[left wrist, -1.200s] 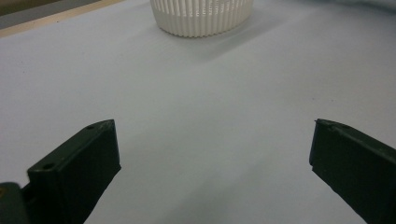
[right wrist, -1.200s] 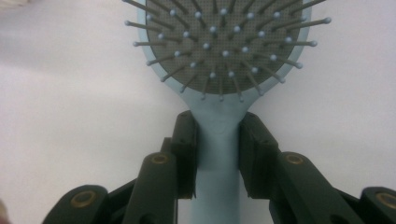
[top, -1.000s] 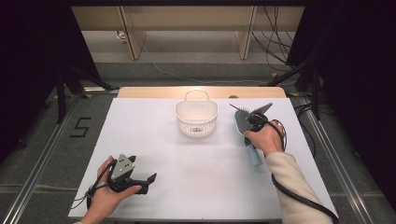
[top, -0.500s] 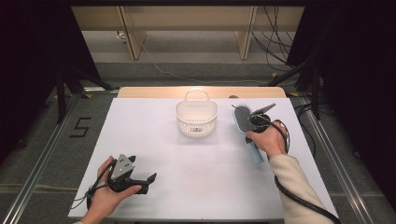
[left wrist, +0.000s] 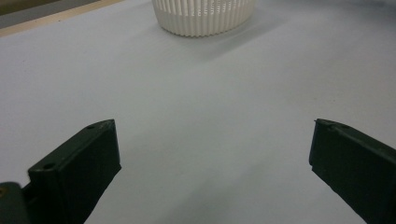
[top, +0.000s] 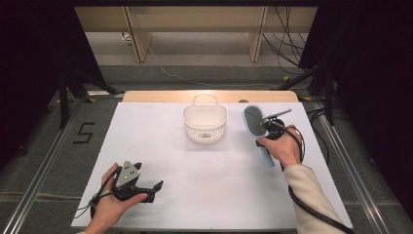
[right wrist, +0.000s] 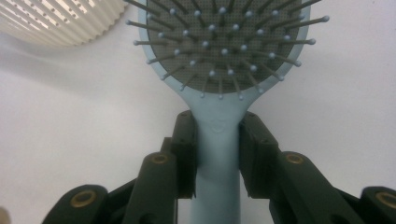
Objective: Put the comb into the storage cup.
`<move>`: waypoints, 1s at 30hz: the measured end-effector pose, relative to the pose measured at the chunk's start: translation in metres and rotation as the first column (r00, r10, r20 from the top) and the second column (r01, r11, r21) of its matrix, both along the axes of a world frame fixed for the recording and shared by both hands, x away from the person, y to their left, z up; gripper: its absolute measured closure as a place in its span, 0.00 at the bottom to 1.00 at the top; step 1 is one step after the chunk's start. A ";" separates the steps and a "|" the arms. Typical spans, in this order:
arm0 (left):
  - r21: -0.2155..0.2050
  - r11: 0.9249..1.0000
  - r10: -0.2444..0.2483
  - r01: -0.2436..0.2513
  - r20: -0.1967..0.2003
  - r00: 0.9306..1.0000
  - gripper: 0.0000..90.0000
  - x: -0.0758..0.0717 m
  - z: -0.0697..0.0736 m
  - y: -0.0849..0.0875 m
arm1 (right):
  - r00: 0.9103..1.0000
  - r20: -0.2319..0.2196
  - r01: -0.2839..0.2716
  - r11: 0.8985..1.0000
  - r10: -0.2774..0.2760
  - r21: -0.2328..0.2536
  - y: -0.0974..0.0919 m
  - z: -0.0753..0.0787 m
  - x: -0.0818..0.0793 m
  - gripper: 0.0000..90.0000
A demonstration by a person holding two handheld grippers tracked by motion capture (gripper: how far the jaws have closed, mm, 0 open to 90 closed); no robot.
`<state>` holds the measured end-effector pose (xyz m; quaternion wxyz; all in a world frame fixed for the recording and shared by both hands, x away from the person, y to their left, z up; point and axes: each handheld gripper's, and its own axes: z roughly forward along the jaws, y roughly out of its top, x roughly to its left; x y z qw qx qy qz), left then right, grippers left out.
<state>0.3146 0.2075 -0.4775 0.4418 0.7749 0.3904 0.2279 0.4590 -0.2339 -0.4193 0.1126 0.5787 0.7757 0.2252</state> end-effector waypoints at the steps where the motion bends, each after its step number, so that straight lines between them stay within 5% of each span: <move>1: 0.000 1.000 0.000 0.000 0.000 1.000 0.01 0.000 0.000 0.000 | 1.000 0.000 0.000 1.000 0.000 0.000 0.000 0.000 0.000 0.78; 18: -0.002 1.000 0.005 -0.005 -0.002 1.000 0.01 0.000 0.000 0.001 | 0.991 0.133 -0.014 0.998 0.006 0.063 -0.004 -0.001 -0.007 0.78; 30: 0.006 1.000 0.011 -0.011 -0.001 1.000 0.02 0.001 -0.001 0.002 | 0.985 0.172 -0.041 0.996 0.027 0.083 -0.011 -0.008 -0.015 0.78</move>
